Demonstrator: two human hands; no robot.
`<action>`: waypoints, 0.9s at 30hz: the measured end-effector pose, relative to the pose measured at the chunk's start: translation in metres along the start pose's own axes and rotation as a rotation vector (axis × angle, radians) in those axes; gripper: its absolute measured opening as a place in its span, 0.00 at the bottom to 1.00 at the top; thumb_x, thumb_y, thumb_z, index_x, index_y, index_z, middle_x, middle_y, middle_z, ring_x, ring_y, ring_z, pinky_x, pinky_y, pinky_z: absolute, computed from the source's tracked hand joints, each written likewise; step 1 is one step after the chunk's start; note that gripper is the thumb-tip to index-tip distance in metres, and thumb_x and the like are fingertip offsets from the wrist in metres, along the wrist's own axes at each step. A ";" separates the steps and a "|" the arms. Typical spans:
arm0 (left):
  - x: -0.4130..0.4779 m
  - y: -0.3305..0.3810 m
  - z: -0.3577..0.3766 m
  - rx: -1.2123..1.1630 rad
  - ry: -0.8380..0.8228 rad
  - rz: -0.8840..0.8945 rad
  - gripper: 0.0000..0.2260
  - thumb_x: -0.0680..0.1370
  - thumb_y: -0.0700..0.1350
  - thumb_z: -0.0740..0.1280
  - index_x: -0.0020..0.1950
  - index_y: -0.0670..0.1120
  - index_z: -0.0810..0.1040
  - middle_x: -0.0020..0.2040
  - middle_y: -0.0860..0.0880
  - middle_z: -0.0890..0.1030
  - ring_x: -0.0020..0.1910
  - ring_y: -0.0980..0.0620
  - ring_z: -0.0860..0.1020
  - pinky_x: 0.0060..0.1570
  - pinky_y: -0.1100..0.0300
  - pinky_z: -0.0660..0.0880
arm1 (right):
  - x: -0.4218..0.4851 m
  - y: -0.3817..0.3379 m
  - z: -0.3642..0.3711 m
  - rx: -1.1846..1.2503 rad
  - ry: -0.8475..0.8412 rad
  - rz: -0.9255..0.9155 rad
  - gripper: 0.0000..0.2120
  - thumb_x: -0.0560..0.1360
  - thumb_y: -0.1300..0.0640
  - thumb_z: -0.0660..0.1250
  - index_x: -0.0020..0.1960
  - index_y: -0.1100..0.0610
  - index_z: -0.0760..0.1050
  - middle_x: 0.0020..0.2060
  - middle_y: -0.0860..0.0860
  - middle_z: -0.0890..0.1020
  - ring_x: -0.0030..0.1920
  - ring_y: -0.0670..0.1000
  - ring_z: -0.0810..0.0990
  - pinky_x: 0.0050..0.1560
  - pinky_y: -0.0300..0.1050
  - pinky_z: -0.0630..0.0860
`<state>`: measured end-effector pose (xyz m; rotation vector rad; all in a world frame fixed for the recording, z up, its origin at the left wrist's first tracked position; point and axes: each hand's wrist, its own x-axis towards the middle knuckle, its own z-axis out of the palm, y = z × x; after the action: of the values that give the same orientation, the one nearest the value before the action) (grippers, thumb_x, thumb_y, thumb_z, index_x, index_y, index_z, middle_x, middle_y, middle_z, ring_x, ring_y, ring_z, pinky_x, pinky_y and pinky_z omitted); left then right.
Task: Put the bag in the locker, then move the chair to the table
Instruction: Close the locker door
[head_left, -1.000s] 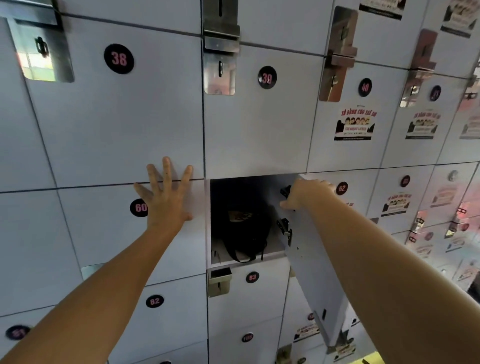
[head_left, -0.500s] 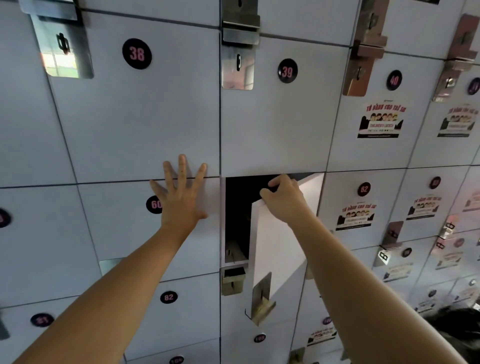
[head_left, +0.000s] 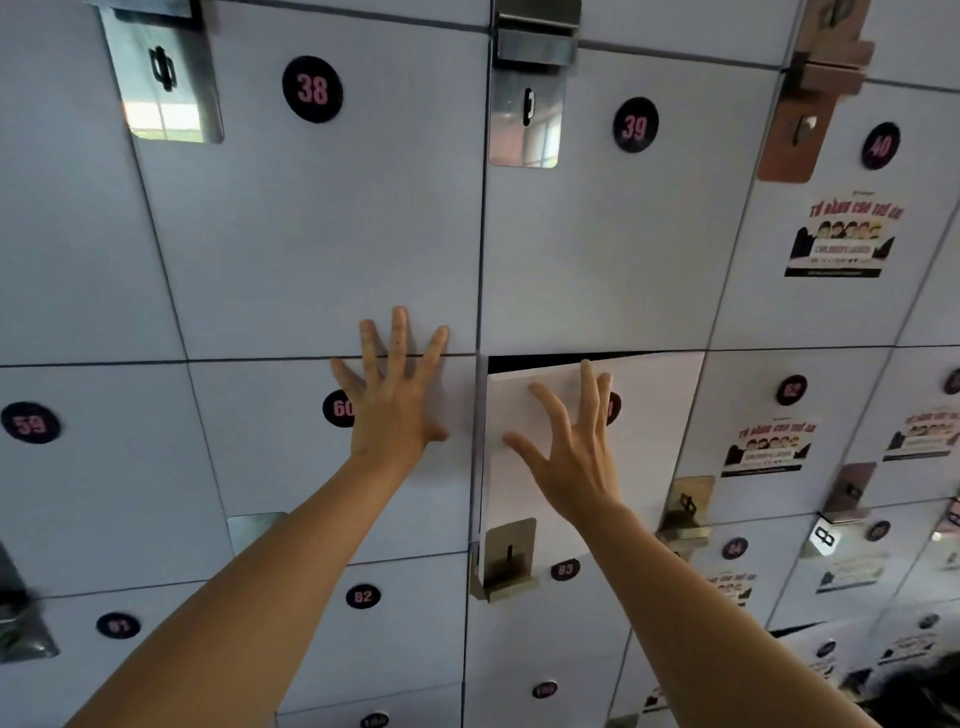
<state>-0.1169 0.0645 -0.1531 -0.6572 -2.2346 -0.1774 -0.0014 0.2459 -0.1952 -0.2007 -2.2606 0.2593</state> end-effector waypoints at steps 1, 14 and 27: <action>0.000 0.000 0.001 -0.003 -0.001 0.000 0.61 0.55 0.63 0.79 0.80 0.55 0.49 0.79 0.41 0.45 0.76 0.29 0.46 0.62 0.23 0.53 | 0.003 0.001 0.004 -0.027 -0.001 -0.010 0.28 0.76 0.38 0.63 0.71 0.46 0.61 0.78 0.59 0.48 0.76 0.71 0.45 0.63 0.69 0.67; 0.000 0.001 0.001 0.020 -0.006 0.006 0.62 0.54 0.62 0.80 0.80 0.54 0.50 0.79 0.39 0.45 0.76 0.28 0.47 0.62 0.23 0.54 | 0.030 -0.013 0.011 -0.178 -0.135 0.113 0.29 0.81 0.47 0.61 0.78 0.45 0.53 0.74 0.62 0.50 0.77 0.70 0.41 0.72 0.66 0.63; 0.001 0.043 -0.041 -0.104 -0.038 0.053 0.52 0.67 0.66 0.71 0.78 0.54 0.41 0.80 0.41 0.44 0.77 0.33 0.47 0.65 0.26 0.54 | 0.046 -0.036 -0.083 -0.173 -0.324 0.102 0.32 0.79 0.57 0.63 0.78 0.44 0.53 0.73 0.58 0.57 0.74 0.61 0.58 0.68 0.55 0.68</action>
<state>-0.0686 0.0886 -0.1281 -0.7805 -2.2530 -0.2584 0.0300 0.2319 -0.0998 -0.3900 -2.6004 0.1582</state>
